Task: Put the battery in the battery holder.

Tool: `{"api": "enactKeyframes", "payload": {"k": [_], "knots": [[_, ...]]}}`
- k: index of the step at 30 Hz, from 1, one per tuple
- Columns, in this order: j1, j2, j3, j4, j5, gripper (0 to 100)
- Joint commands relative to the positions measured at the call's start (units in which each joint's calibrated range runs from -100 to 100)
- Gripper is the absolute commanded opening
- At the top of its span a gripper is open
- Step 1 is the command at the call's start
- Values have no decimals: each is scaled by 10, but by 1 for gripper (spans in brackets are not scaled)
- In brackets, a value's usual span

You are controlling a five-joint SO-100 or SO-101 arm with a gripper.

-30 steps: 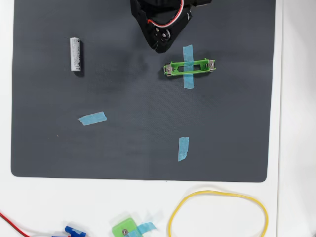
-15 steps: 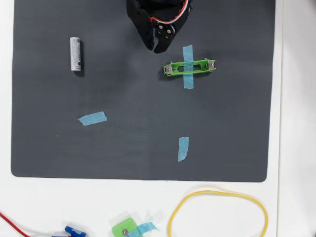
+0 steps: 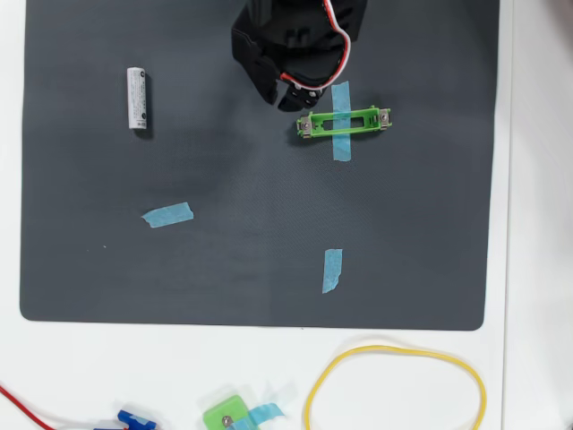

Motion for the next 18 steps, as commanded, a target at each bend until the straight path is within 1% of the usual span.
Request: {"api": "enactKeyframes", "payload": {"k": [1, 4, 6, 11, 15, 18], "knots": [[10, 5, -32, -11, 20, 0], [34, 18, -33, -59, 24, 0], [45, 80, -46, -89, 24, 0], [46, 181, -80, -84, 53, 0], [71, 205, -91, -78, 89, 0], [78, 205, -92, -29, 118, 0]]}}
